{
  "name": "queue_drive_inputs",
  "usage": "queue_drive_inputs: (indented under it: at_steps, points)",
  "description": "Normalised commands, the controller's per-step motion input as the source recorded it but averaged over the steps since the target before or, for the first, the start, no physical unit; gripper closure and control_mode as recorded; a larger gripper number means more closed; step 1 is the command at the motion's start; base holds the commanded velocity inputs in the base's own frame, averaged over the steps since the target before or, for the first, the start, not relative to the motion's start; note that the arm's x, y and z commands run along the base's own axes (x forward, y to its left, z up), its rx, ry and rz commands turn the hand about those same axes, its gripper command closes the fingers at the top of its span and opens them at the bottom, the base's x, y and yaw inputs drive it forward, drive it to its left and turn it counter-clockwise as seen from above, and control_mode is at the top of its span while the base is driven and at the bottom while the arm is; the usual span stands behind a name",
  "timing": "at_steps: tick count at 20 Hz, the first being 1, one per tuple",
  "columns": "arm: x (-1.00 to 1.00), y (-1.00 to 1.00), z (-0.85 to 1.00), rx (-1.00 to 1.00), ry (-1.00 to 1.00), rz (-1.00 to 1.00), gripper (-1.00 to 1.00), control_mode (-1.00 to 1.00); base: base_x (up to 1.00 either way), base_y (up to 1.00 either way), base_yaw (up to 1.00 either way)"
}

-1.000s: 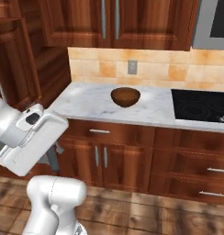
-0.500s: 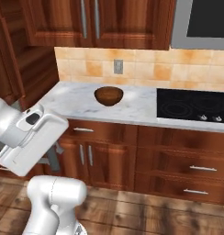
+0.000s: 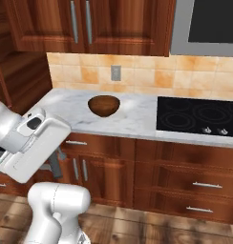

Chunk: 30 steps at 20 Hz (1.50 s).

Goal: Open the cabinet and setup a tea strainer by placing it in the bowl upright.

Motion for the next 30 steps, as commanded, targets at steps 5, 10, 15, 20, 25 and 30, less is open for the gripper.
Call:
queue_drive_inputs:
  at_steps: [5,10,15,20,25,30]
  points:
    - [0.00,0.00,0.00,0.00,0.00,0.00,1.00,1.00,0.38,0.00,0.00]
    - [0.00,0.00,0.00,0.00,0.00,0.00,1.00,1.00,0.55,0.00,0.00]
    - [0.00,0.00,0.00,0.00,0.00,0.00,1.00,1.00,0.66,0.00,0.00]
    - [0.00,0.00,0.00,0.00,0.00,0.00,1.00,1.00,0.58,0.00,0.00]
    - [0.00,0.00,0.00,0.00,0.00,0.00,1.00,1.00,0.43,0.00,0.00]
    - [0.00,0.00,0.00,0.00,0.00,0.00,1.00,1.00,0.48,0.00,0.00]
